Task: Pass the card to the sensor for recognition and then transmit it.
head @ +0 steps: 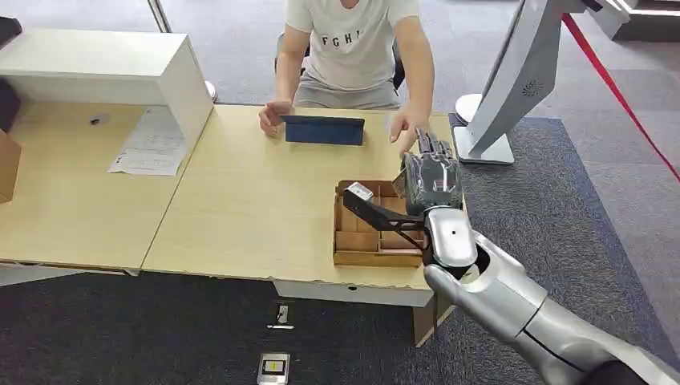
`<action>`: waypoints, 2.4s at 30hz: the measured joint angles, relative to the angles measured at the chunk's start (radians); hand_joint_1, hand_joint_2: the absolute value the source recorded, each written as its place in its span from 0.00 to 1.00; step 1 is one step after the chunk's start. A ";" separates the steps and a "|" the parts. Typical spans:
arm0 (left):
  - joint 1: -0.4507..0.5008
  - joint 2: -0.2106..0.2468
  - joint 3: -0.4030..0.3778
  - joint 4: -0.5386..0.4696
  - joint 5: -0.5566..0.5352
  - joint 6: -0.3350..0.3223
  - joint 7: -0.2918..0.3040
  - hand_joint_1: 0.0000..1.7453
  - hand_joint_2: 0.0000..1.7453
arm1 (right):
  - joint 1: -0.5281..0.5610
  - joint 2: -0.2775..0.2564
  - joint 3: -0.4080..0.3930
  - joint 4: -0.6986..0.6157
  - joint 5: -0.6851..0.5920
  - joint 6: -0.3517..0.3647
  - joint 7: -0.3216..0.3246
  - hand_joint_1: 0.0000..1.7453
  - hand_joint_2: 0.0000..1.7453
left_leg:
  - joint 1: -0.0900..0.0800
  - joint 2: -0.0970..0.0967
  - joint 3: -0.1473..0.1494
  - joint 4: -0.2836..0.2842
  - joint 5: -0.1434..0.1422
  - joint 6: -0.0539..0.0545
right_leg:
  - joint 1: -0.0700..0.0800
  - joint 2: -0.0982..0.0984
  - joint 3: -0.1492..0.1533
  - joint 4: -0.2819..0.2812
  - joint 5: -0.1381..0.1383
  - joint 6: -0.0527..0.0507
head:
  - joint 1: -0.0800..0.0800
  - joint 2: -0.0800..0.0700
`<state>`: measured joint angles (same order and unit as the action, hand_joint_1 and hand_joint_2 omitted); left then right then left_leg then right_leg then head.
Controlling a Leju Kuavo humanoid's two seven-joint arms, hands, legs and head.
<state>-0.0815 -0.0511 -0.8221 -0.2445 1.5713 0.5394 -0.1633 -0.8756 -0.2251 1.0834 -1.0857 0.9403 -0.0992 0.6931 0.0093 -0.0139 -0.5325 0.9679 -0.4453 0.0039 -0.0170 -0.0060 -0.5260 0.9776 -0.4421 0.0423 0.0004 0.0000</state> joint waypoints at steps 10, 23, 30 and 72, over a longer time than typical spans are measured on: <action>-0.001 -0.002 -0.003 0.000 0.000 0.008 0.002 0.00 1.00 | -0.033 0.000 -0.040 0.084 0.005 0.038 0.001 1.00 1.00 | 0.000 0.000 0.000 0.000 0.000 0.000 | 0.000 0.000 0.000 0.000 0.000 0.000 | 0.000 0.000; -0.002 -0.008 -0.003 0.000 0.000 0.035 0.005 0.00 0.00 | -0.061 0.005 -0.048 0.152 -0.018 0.042 0.001 1.00 1.00 | 0.000 0.000 0.000 0.000 0.000 0.000 | 0.000 0.000 0.000 0.000 0.000 0.000 | 0.000 0.000; -0.002 -0.008 -0.003 0.000 0.000 0.038 0.000 0.00 0.00 | -0.065 0.009 -0.048 0.170 -0.019 0.040 0.001 0.00 0.00 | 0.000 0.000 0.000 0.000 0.000 0.000 | 0.000 0.000 0.000 0.000 0.000 0.000 | 0.000 0.000; 0.018 -0.033 0.102 0.000 0.000 0.071 -0.064 0.00 0.00 | 0.687 -0.456 -0.807 -0.057 -0.079 -0.019 0.003 0.00 0.00 | 0.000 -0.007 -0.001 0.002 -0.003 0.003 | 0.000 -0.003 0.002 -0.004 -0.002 0.003 | 0.000 0.000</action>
<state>-0.0630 -0.0839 -0.7199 -0.2445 1.5716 0.6107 -0.2273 -0.1890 -0.6813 0.2760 -1.1425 0.8616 -0.1180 0.6962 0.0093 -0.0206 -0.5334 0.9694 -0.4484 0.0064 -0.0174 -0.0094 -0.5237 0.9741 -0.4444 0.0457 0.0000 0.0000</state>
